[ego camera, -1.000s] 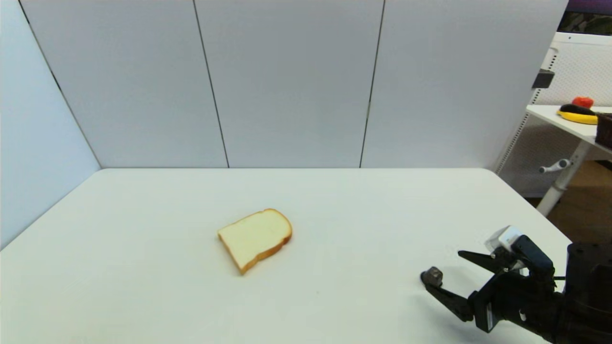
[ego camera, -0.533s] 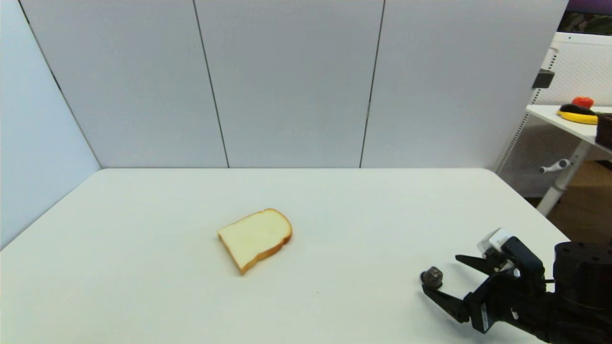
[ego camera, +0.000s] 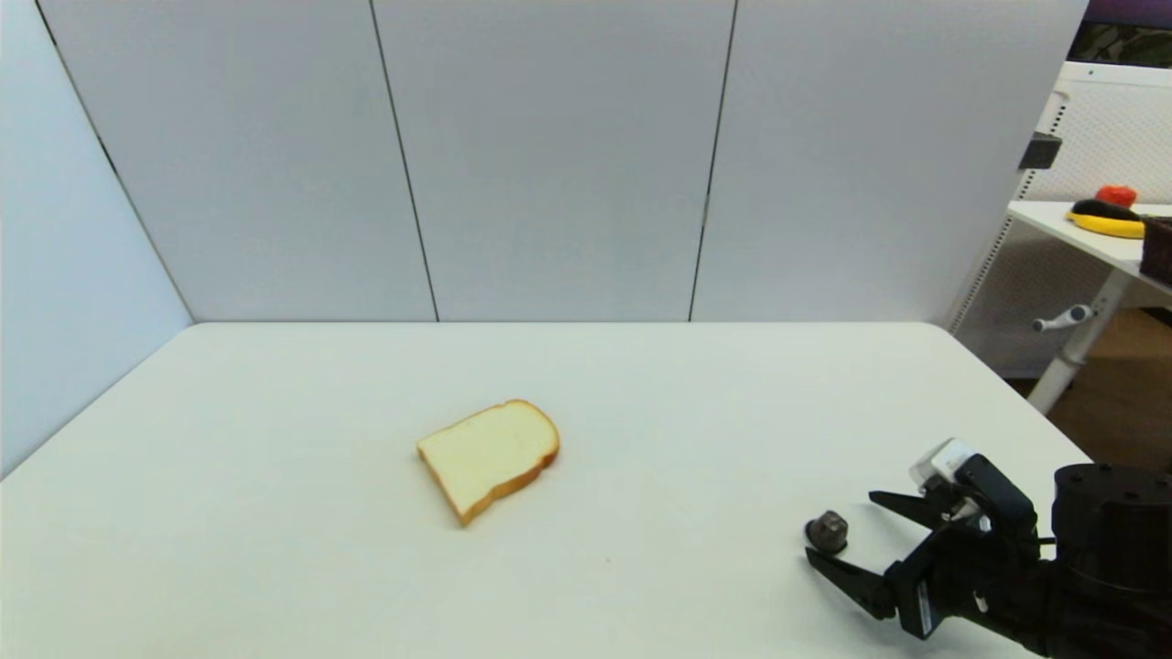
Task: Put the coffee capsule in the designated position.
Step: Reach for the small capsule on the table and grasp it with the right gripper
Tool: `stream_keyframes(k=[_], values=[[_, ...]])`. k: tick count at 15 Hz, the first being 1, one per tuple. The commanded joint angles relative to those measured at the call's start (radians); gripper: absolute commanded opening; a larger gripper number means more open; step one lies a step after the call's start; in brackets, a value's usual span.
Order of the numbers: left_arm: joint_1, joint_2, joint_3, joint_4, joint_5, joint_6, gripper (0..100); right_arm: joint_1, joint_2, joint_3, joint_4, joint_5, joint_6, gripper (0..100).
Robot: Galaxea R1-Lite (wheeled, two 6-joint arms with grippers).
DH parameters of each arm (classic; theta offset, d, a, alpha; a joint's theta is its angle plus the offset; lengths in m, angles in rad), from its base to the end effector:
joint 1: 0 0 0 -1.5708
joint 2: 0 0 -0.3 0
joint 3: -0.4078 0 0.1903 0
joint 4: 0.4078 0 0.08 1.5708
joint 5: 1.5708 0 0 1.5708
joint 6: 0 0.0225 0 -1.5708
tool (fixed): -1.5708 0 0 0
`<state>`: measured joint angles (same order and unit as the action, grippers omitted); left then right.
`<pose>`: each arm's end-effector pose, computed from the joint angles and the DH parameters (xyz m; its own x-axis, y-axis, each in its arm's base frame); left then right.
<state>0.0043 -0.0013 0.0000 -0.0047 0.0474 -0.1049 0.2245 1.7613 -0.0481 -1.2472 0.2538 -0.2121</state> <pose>-0.0229 0.0010 0.0759 0.9986 0.0517 0.0060 -0.0508 0.9932 -0.1050 0.1914 0.0495 0.0652 0.7872 0.4373 -0.4349 -0.5167 0.8527 -0.0778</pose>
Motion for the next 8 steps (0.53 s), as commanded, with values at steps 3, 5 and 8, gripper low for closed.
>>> stream_keyframes(k=[3,5,8], values=[[0.0,0.001,0.0,0.0,0.0,-0.001,100,0.001,0.041,-0.03,-0.009,0.004,0.013,100],[0.0,0.001,0.0,-0.001,0.002,-0.001,100,0.003,0.055,-0.045,-0.009,0.004,0.013,100],[0.0,0.001,0.0,0.0,0.0,-0.001,100,0.003,0.066,-0.062,-0.009,0.004,0.014,100]])
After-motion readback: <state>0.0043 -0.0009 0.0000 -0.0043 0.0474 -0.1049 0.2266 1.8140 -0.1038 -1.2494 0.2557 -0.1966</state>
